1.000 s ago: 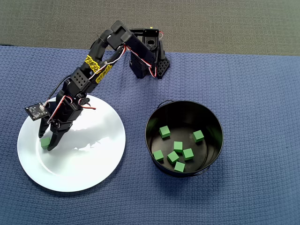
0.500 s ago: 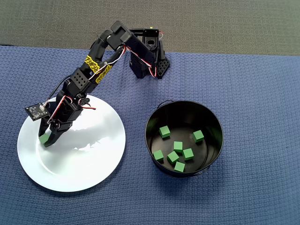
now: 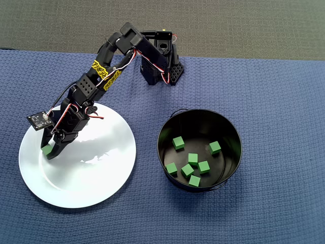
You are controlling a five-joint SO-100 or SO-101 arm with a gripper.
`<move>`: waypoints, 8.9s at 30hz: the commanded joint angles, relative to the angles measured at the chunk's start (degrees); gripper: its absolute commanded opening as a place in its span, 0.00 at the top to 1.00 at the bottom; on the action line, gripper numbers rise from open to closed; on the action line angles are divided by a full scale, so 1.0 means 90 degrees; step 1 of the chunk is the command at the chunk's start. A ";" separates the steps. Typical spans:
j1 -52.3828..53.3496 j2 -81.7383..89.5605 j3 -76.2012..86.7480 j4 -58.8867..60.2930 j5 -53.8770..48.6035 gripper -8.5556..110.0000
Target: Pick up the green cubes from the white plate and place them in the black recipient
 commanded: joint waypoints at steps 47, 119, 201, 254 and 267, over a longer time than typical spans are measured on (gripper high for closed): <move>-0.6689 0.7100 0.0391 0.7148 1.0977 0.93; 0.0322 0.5098 0.4355 0.1367 -0.1641 0.75; 0.0576 0.4346 0.3721 0.2412 0.2441 0.81; 0.0293 0.5186 0.1982 0.4609 0.4170 0.93; -0.2100 0.5420 -0.1670 0.8682 0.7900 0.93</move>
